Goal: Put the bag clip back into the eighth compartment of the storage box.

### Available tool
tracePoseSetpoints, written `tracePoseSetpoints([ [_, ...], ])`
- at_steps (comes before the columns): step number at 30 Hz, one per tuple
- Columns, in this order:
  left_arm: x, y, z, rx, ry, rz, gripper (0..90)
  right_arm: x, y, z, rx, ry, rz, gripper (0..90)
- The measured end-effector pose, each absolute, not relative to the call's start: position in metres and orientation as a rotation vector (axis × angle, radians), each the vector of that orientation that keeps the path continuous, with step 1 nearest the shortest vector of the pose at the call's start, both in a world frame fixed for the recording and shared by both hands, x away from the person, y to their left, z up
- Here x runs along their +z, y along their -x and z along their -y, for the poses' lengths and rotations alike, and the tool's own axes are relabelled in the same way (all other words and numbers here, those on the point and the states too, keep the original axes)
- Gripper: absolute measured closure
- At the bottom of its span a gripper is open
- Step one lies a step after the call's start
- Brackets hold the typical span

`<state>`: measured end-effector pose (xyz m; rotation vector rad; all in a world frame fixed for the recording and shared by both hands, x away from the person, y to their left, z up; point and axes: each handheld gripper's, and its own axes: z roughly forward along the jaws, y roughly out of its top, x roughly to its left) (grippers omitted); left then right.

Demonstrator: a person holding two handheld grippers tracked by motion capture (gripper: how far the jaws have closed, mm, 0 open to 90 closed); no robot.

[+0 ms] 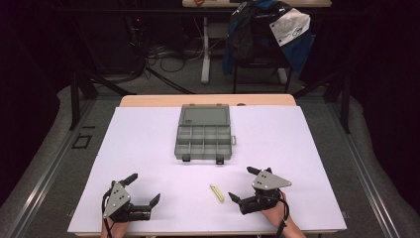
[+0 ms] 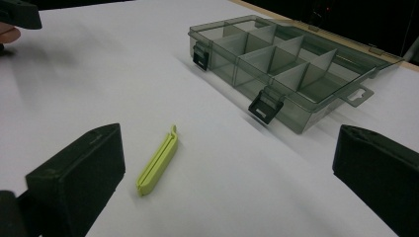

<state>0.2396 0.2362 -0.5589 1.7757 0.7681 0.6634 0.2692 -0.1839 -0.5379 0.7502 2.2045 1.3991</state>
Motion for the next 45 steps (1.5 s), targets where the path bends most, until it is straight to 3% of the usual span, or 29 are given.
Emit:
tracePoseSetpoints([
  [45,-0.559,-0.240,-0.237,0.661,-1.782,-0.758,0.0,-0.526,-0.296,0.126,1.046,-0.887,-2.541,0.0],
])
